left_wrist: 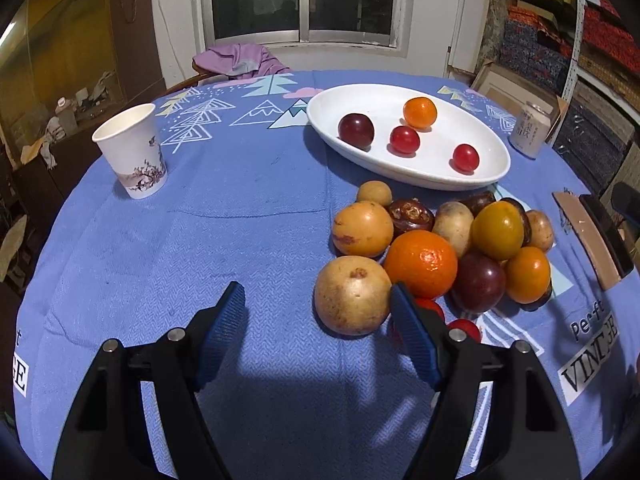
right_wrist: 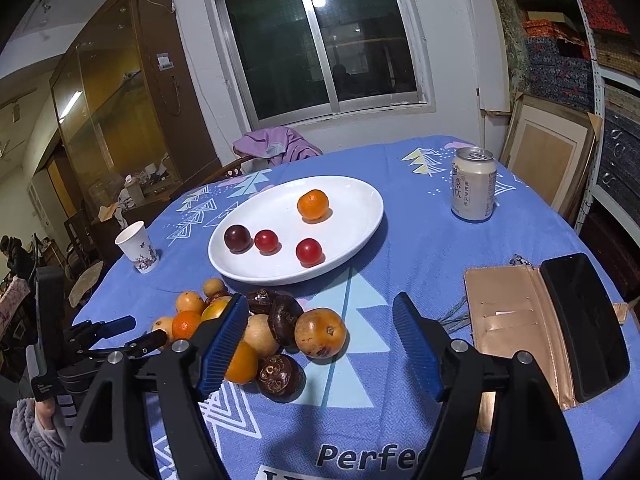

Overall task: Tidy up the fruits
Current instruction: 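Move the left tool to the beige round pear and grasp it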

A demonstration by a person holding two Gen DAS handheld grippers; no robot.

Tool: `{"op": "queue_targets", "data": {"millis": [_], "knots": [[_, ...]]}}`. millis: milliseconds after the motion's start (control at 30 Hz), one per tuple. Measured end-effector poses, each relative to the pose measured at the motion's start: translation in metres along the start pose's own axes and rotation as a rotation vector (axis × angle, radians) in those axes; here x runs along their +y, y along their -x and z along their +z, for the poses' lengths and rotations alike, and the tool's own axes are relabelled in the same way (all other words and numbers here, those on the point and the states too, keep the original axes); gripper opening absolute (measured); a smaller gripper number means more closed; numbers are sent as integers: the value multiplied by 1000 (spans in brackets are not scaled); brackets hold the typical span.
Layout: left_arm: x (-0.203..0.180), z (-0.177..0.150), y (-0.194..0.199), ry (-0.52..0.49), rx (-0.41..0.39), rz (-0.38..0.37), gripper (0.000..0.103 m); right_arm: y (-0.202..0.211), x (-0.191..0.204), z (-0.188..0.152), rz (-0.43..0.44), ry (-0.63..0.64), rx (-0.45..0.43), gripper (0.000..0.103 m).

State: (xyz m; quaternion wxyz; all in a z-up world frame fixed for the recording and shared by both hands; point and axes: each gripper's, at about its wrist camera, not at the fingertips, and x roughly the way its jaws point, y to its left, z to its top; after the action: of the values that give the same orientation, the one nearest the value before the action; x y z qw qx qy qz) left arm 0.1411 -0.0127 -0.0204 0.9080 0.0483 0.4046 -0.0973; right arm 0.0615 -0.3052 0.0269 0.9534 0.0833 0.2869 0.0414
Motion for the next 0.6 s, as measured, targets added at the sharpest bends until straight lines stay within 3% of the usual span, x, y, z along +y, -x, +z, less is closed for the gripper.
{"op": "queue_targets", "data": {"millis": [133, 267, 433, 533, 600], "knots": [[-9, 0, -6, -39, 3, 18, 73, 0, 0, 0, 3, -4, 0, 76], [-10, 0, -9, -62, -16, 62, 83, -2, 0, 0, 7, -7, 7, 76], [3, -2, -1, -57, -31, 83, 87, 0, -1, 1, 8, -10, 1, 76], [19, -3, 12, -17, -65, 123, 87, 2, -3, 2, 14, -18, -4, 76], [28, -2, 12, 26, -48, 76, 86, 2, -3, 1, 17, -18, -6, 76]]}}
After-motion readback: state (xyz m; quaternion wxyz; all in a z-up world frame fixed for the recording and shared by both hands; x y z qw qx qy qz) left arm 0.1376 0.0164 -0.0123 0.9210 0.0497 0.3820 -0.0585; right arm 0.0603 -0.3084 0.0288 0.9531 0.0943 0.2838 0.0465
